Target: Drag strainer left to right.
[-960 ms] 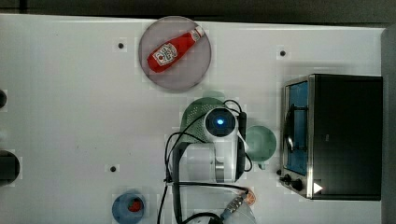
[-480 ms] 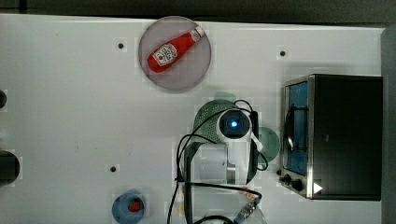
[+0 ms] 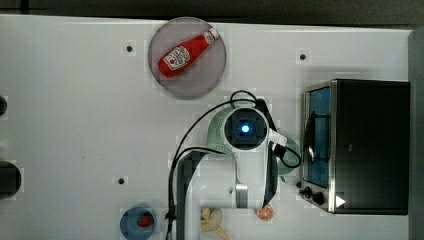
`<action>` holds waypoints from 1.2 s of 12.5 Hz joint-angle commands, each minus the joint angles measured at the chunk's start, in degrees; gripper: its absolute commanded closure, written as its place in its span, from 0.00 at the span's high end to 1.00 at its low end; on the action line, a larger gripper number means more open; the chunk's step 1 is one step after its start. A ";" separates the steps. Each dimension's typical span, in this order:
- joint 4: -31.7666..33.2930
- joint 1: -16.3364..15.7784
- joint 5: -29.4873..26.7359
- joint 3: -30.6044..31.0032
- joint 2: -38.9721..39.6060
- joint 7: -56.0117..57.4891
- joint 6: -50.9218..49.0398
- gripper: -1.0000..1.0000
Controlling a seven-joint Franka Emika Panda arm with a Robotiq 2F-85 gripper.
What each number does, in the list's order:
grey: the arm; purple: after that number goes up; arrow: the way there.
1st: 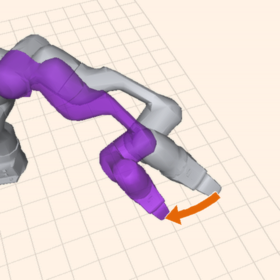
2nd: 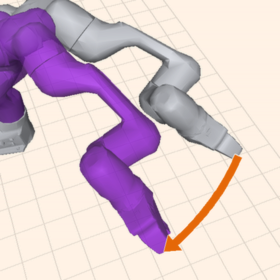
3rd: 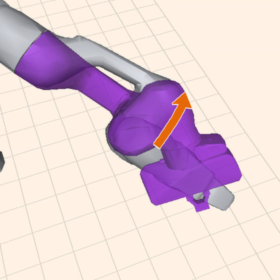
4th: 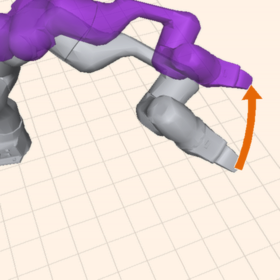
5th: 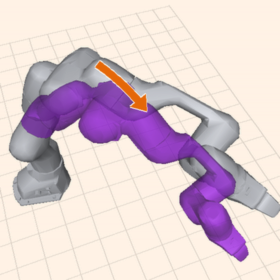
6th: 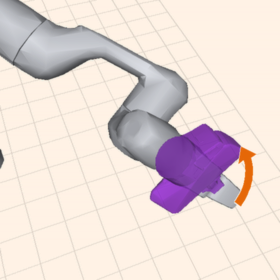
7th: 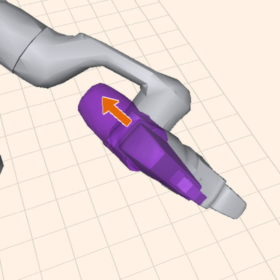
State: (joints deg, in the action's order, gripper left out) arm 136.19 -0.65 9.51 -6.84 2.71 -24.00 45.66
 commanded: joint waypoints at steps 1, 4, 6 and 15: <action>-6.07 -0.57 -3.47 1.60 -10.10 8.40 -13.10 1.00; -13.05 -0.67 -6.09 2.47 -16.06 16.99 -26.98 1.00; -17.88 -0.66 -5.97 2.66 -17.71 25.91 -33.07 1.00; -26.05 -0.66 -6.64 2.54 -19.31 27.11 -43.22 1.00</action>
